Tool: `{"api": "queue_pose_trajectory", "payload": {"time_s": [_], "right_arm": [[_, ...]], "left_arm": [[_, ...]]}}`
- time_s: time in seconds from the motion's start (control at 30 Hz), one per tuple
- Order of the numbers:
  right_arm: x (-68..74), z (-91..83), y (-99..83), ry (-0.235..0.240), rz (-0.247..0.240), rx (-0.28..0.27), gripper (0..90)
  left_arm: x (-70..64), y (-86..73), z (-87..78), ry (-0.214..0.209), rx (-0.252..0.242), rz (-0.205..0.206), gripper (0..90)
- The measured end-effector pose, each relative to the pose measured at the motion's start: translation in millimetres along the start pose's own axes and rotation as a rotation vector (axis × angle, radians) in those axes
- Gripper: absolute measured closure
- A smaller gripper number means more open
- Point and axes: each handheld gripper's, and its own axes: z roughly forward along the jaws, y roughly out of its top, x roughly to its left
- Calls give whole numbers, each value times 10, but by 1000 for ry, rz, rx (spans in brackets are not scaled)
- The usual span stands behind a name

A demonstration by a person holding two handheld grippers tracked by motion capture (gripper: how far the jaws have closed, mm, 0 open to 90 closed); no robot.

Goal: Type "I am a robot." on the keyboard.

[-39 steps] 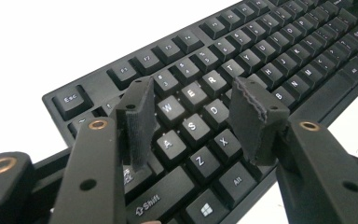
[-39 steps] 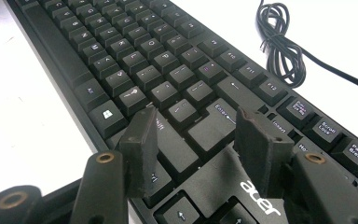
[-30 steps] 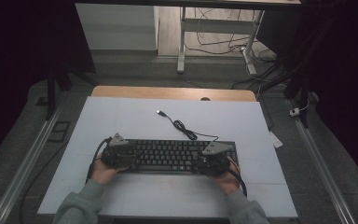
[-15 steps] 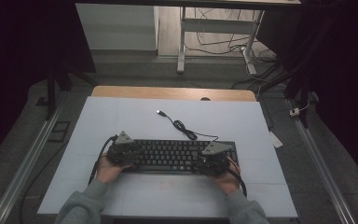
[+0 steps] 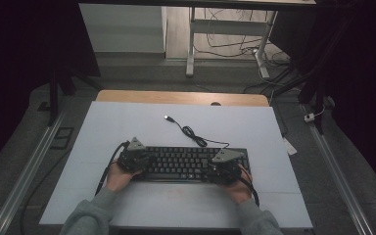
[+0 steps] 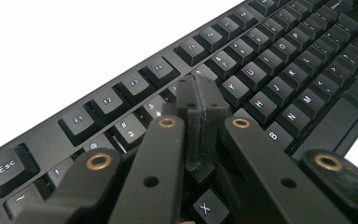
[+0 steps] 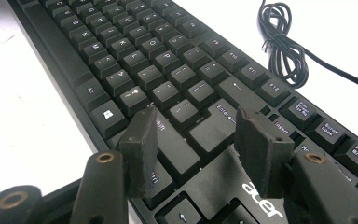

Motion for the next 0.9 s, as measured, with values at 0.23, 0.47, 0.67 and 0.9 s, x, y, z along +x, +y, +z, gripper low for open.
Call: {"api": "queue_pose_trajectory", "payload": {"time_s": [0.23, 0.47, 0.67, 0.9], "right_arm": [[0, 1, -1, 0, 0, 1, 492], [-3, -1, -1, 1, 0, 0, 492], [-4, -3, -1, 1, 0, 0, 492], [-1, -1, -1, 1, -1, 0, 492]], "left_arm": [[-13, 7, 34, -2, 9, 6, 884], [-21, 7, 53, 1, 17, 6, 884], [-12, 3, 53, 4, 20, 7, 885], [-7, -8, 79, 7, 28, 3, 886]]}}
